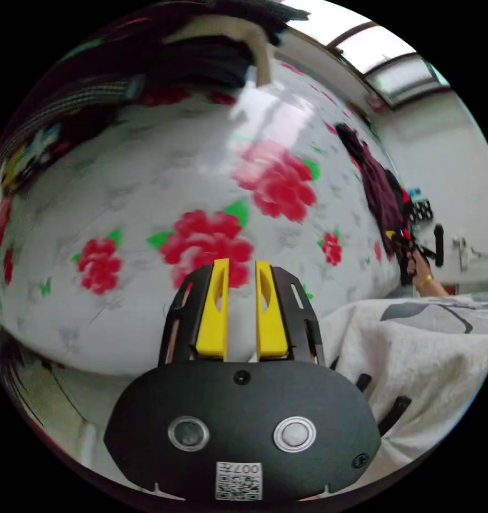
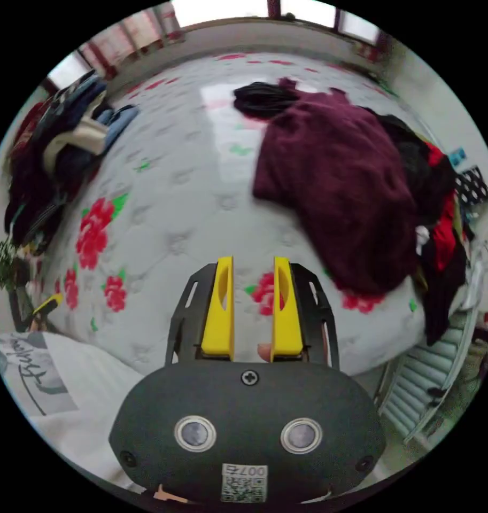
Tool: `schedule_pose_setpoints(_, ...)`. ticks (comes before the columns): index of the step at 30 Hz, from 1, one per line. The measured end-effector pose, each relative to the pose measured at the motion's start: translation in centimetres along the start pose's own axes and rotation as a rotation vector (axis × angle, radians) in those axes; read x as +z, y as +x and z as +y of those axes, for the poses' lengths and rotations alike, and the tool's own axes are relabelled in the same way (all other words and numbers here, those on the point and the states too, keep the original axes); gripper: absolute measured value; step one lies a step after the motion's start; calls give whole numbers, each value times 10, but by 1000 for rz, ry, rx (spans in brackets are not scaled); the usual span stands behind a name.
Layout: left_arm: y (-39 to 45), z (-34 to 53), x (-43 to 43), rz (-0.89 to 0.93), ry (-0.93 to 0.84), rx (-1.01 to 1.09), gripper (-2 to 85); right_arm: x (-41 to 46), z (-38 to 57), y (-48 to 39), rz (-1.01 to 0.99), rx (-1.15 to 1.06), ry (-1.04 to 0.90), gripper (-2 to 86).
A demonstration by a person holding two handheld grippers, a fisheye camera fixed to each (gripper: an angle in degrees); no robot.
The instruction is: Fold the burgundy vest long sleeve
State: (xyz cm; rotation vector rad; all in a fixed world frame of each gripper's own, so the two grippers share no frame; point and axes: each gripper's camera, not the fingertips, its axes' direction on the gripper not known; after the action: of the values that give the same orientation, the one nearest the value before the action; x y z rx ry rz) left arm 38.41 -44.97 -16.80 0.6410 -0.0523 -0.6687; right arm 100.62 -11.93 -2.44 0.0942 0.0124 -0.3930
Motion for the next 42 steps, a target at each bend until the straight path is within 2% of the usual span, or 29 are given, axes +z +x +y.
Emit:
schedule_pose_setpoints(2,54,-24,12,-6,-53,160,79,-4,9,41,32,107,29,97)
schedule_pose_setpoints(5,108,-45,14,-17,-61,275,79,-1,12,86,-2,196,42,104)
schedule_pose_setpoints(7,132,-50,13,-26,-49,302,79,5,10,102,-21,207,42,105)
schedule_pose_setpoints(10,161,-49,15,-32,-55,305,79,34,5,126,-87,241,-71,93)
schedule_pose_setpoints(11,170,-46,18,-40,-65,297,79,27,9,127,-3,237,9,77)
schedule_pose_setpoints(13,180,-41,21,-45,-78,279,79,28,12,135,-11,243,21,52)
schedule_pose_setpoints(16,194,-34,20,-43,-73,247,80,24,15,152,-204,220,4,19)
schedule_pose_setpoints(18,204,-32,18,-41,-62,241,81,5,29,138,-327,80,78,7)
schedule_pose_setpoints(22,234,-35,15,-22,-30,273,88,-34,65,89,-443,-200,116,1)
schedule_pose_setpoints(27,279,-44,23,43,-28,389,111,-71,141,46,-690,-580,-58,4)
schedule_pose_setpoints(29,298,-49,33,68,-54,450,122,-75,165,46,-709,-630,-125,10)
schedule_pose_setpoints(32,316,-57,49,61,-96,508,138,-76,189,70,-670,-488,-118,32)
schedule_pose_setpoints(36,329,-70,79,7,-178,549,154,-90,206,131,-553,-113,71,84)
schedule_pose_setpoints(38,339,-73,86,-93,-164,589,144,-90,211,151,-491,8,118,102)
schedule_pose_setpoints(42,355,-69,80,-140,-185,691,97,-62,197,157,-385,47,69,115)
